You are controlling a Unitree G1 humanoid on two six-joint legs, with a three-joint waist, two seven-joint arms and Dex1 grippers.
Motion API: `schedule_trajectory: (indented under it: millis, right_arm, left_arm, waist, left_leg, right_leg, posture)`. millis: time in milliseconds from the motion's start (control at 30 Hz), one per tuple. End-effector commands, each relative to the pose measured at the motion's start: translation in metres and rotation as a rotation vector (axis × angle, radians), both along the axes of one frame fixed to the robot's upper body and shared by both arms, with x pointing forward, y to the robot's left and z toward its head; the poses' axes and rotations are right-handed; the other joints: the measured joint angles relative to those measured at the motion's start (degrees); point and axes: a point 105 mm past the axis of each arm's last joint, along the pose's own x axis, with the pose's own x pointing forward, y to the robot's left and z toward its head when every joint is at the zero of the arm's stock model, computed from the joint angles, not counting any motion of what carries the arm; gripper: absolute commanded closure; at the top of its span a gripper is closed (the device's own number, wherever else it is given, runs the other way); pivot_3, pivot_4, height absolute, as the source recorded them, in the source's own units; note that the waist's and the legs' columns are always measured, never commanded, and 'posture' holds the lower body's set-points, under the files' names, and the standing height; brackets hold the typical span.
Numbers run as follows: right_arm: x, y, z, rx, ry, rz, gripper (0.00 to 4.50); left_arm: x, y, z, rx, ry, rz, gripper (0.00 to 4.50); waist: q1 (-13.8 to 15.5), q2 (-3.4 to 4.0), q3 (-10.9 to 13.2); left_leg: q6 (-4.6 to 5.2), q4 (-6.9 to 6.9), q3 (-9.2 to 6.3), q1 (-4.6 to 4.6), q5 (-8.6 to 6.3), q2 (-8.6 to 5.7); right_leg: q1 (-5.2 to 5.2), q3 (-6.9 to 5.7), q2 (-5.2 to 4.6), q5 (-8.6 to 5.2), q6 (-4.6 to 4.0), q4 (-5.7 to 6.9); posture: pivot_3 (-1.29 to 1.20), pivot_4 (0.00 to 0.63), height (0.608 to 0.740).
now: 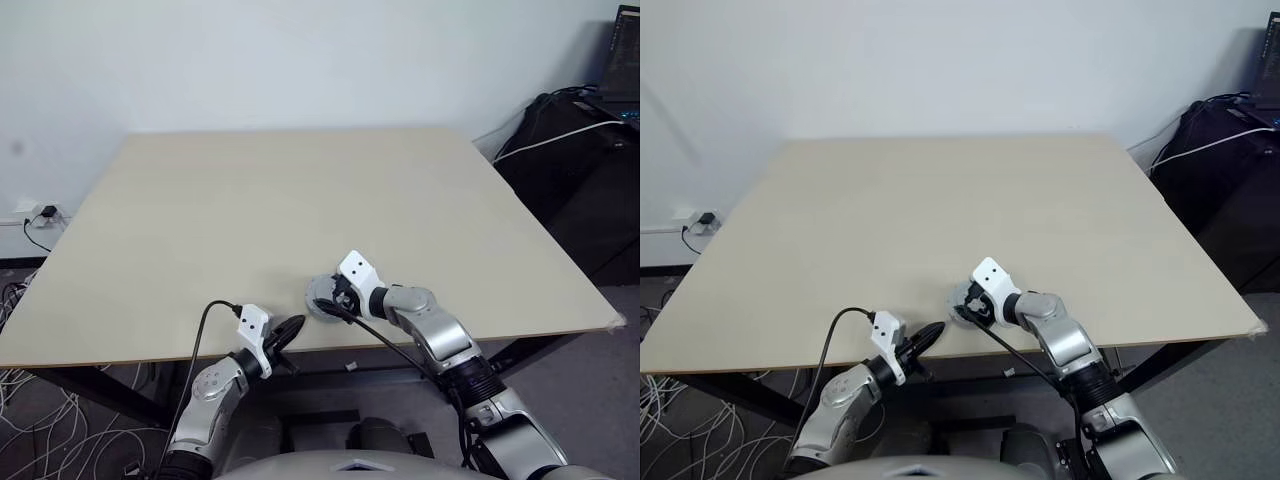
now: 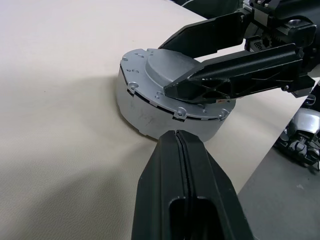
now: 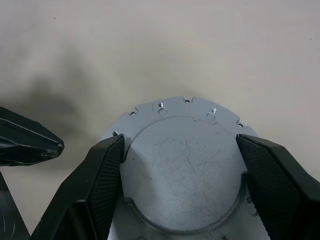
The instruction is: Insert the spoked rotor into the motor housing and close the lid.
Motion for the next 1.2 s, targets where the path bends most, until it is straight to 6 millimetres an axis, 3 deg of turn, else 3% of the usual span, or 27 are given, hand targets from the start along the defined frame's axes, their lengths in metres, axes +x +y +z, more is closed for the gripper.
schedule_trajectory:
  millis: [33, 600, 700, 867, 1200]
  right_arm:
    - [0.006, -0.017, -0.007, -0.071, -0.002, -0.060, 1.21]
    - [0.007, -0.021, -0.011, -0.111, 0.015, -0.069, 1.21]
    - [0.006, -0.018, -0.011, -0.104, 0.015, -0.068, 1.21]
    - [0.005, -0.015, -0.012, -0.096, 0.015, -0.069, 1.21]
    - [0.004, -0.012, -0.011, -0.088, 0.012, -0.071, 1.21]
  left_arm:
    - [0.004, 0.000, 0.009, -0.005, -0.043, 0.004, 4.50]
    - [0.006, 0.000, 0.009, 0.003, -0.057, -0.005, 4.50]
    - [0.020, -0.002, 0.017, 0.064, -0.162, 0.023, 4.50]
    - [0.053, 0.003, 0.047, 0.107, -0.369, 0.179, 4.50]
    - [0.073, -0.018, 0.040, 0.207, -0.261, -0.106, 4.50]
  waist:
    - [0.0, 0.01, 0.0]
    - [0.3, 0.10, -0.1]
    - [0.4, 0.11, -0.1]
    - [1.1, 0.04, -0.1]
    - [1.1, 0.09, -0.3]
  left_leg:
    - [0.00, 0.00, 0.00, 0.00, 0.00, 0.00]
    - [0.00, 0.01, 0.00, 0.01, 0.00, -0.01]
    - [0.00, 0.01, 0.00, 0.01, 0.00, 0.00]
    - [0.00, 0.02, 0.00, 0.02, 0.00, -0.01]
    - [0.00, 0.07, 0.00, 0.04, 0.02, 0.01]
  right_leg:
    - [0.00, 0.00, 0.00, 0.00, 0.00, 0.00]
    - [0.02, -0.02, -0.01, 0.06, 0.03, 0.00]
    - [0.02, -0.03, -0.01, 0.07, 0.04, 0.00]
    - [0.03, -0.01, 0.01, 0.23, 0.00, -0.02]
    - [0.02, -0.04, 0.18, 0.27, -0.01, -0.02]
  posture:
    - [0.00, 0.000, 0.740]
    - [0.00, 0.000, 0.740]
    - [0.00, 0.000, 0.740]
    - [0.00, 0.000, 0.740]
    - [0.00, 0.000, 0.740]
